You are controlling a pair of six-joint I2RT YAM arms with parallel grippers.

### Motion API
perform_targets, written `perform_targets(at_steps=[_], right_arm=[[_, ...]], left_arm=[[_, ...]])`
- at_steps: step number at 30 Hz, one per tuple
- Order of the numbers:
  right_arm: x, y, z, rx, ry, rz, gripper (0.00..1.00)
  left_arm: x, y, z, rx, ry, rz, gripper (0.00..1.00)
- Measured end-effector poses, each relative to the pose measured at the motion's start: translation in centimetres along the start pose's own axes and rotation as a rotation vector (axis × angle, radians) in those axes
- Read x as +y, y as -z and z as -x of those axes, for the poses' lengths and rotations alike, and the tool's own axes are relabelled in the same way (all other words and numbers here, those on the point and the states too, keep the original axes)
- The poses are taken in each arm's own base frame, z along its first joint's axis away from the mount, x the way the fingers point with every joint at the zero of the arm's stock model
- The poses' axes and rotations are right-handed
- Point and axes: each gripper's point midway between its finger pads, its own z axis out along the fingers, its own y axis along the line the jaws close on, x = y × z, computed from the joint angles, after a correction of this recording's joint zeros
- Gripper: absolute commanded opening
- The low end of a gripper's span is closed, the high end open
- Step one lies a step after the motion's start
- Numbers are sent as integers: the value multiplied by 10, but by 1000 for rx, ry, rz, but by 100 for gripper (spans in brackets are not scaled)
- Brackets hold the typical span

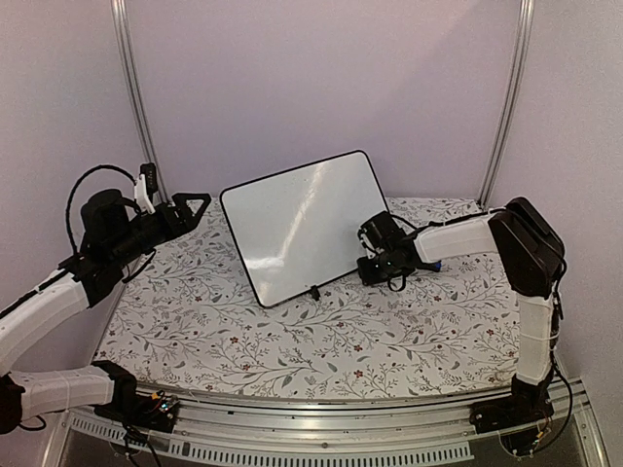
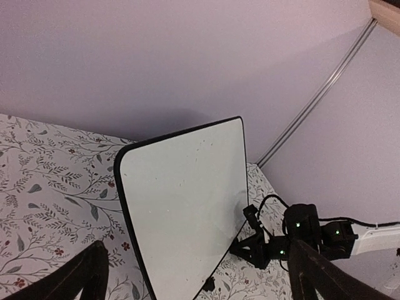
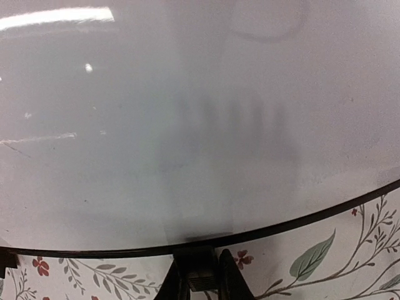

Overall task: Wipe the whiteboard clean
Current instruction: Move to the corner of the board.

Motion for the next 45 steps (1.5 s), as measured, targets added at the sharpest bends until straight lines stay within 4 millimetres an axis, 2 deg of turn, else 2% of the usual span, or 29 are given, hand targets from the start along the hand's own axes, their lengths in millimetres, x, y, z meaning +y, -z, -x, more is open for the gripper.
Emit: perform_targets(at_steps=[13,26,37,45], right_arm=[[-19,-47,76,-101,-171,-27,0],[-54,-73,124,-187,-263,-176,1],[-62,-78,130,-174,-277,-209,7],[-61,-79,136,-198,-325,-204,28]], left_arm=[[3,0,0,2,9,3,100],[3,0,1,5,24,-9,100],[2,0,1,8,28,-19,100],[2,-1,1,13,36,-23,100]])
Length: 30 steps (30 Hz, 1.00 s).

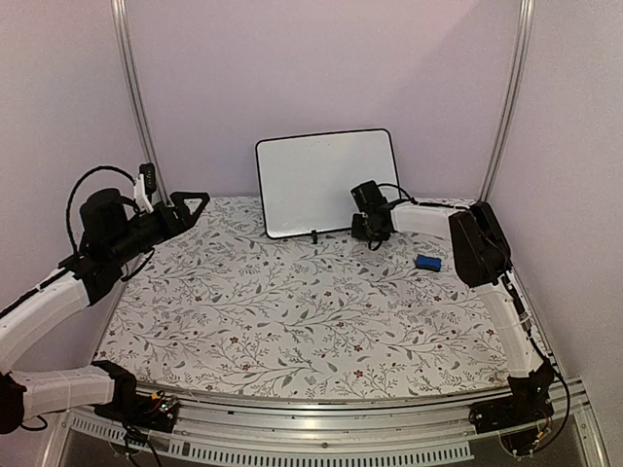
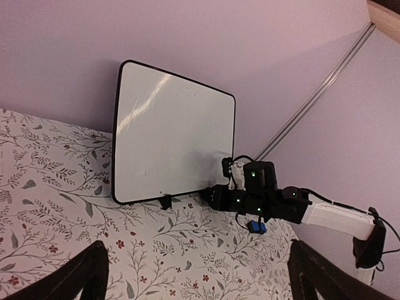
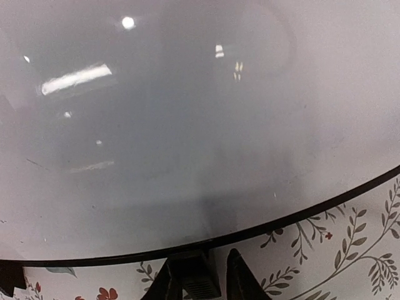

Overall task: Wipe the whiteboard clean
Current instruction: Move to the corner of the board, then reset both arms

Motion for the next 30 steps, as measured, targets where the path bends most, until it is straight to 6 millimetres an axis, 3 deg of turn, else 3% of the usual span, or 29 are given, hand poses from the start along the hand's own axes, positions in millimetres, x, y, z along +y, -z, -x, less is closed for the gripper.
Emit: perform_targets(at_steps=[7,14,24,30], right_arm=[[-3,0,3,-13,-20,-15,37],[-9,4,-9,-30,-23,-8,41],[-32,62,-54,4,51,7,43],[-21,94,-22,-76,77,59,43]], left_arm=[[0,0,0,-2,1,-1,100],[0,0,0,-2,4,0,100],[2,-2,-2,7,7,2,100],[4,-5,-6,20,15,3,100]])
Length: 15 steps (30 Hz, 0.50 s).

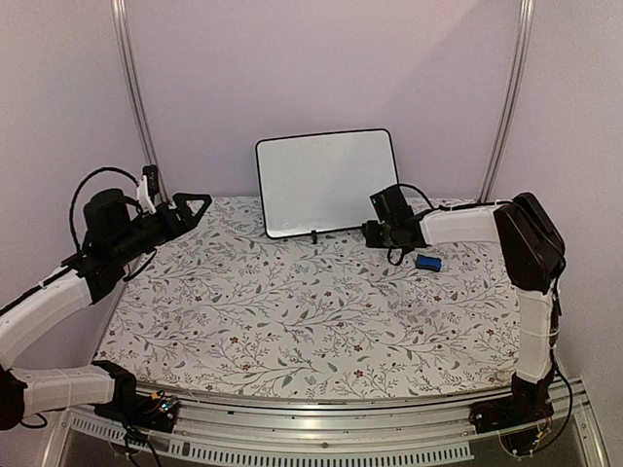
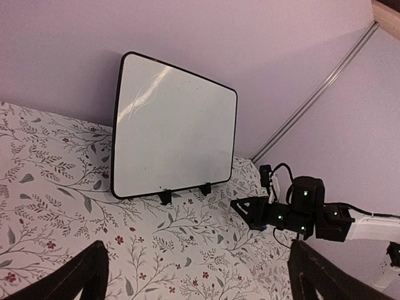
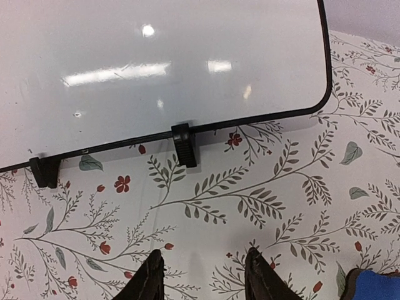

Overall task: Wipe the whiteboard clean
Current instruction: Reset both arms

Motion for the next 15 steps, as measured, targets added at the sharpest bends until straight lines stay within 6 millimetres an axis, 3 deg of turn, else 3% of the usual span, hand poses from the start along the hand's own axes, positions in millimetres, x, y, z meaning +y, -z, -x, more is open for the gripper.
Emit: perform_targets(at_steps=[4,5,6,7,12,15], right_arm=[[5,6,9,-17,12,26,44],[6,7,9,-15,17,31,57],[7,9,7,-12,23,40,91],[7,13,5,-10,25,46,98],[-4,64,-17,12,103,85,99],[2,108,-9,-26,142,143,99]], left_arm=[[0,0,0,2,0,0,100],[0,0,0,2,0,0,100],[1,0,-1,3,-1,2,100],[2,0,-1,4,-2,7,100],[16,-1,-5,45,12,103,100],[14,-6,2,85,23,145,100]])
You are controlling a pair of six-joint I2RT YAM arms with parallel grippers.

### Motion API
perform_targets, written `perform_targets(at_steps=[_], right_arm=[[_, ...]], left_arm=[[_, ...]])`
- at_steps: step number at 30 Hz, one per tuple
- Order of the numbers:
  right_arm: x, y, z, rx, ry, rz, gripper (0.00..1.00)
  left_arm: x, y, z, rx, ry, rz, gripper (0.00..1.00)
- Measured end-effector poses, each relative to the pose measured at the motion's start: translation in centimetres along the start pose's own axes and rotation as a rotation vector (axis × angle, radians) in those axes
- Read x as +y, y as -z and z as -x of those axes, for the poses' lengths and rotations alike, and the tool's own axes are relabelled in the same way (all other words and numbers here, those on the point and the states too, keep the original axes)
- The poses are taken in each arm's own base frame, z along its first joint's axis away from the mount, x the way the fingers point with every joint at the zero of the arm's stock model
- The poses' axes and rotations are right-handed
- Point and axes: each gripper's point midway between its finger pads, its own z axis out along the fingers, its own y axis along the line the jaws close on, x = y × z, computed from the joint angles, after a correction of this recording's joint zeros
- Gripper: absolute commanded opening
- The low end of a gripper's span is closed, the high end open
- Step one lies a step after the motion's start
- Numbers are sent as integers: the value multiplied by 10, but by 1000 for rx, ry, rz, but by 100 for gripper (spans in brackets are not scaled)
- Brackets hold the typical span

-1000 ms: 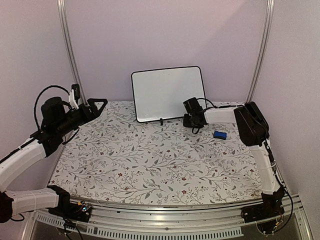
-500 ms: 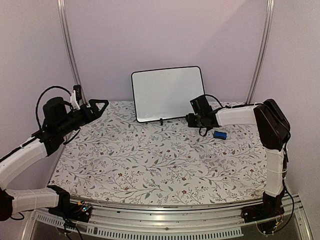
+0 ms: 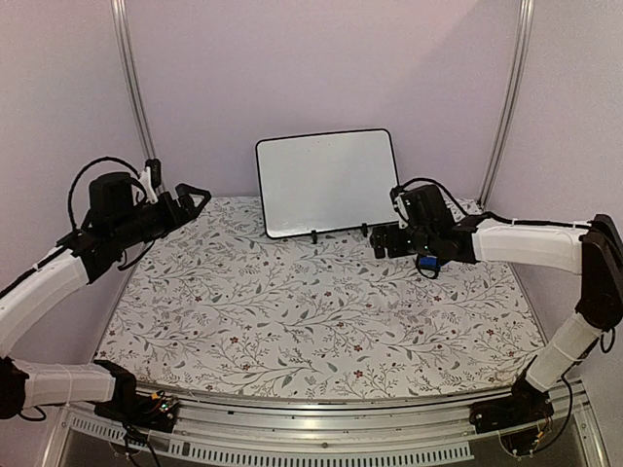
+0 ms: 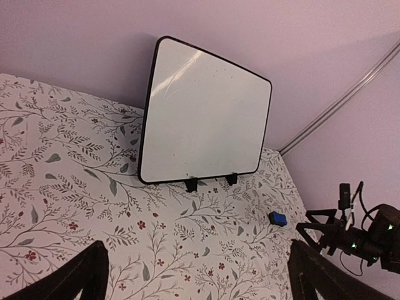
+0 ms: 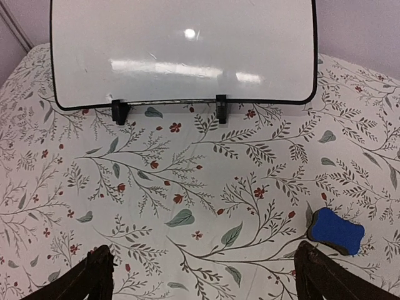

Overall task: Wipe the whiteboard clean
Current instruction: Reset both arms

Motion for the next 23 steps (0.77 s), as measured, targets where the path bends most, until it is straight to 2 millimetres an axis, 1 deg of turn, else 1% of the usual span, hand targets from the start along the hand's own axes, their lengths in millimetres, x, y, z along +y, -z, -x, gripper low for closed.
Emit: perform_targets(at_steps=[3,9,10,11,13,14,16,18,20,23], right_arm=[[5,58,22,-91,8,68,99],[-2,168,63,-276,-42,200,99],[-3,183,67,-297,-45,225,99],[-4,193,67,-308,-48,235,99],[-7,205,64,-310,-46,251,99],[-9,205,55,-289,-41,251,99],[-11,201,45,-262,-35,243,99],[-15,191,26,-205,-21,223,99],[-18,185,13,-166,-9,209,99],[-24,188,8,-164,-3,187,99]], left_arm=[[-6,4,4,9,-1,-3,100],[-8,30,-5,15,-81,-7,100],[-7,36,-6,11,-107,-6,100],[-8,41,-6,5,-129,-9,100],[-10,52,-6,-14,-177,-16,100],[-11,57,-7,-21,-198,-19,100],[-11,65,-8,-35,-245,-23,100],[-10,68,-9,-42,-275,-21,100],[-8,68,-11,-43,-297,-18,100],[-4,66,-17,-26,-311,-10,100]])
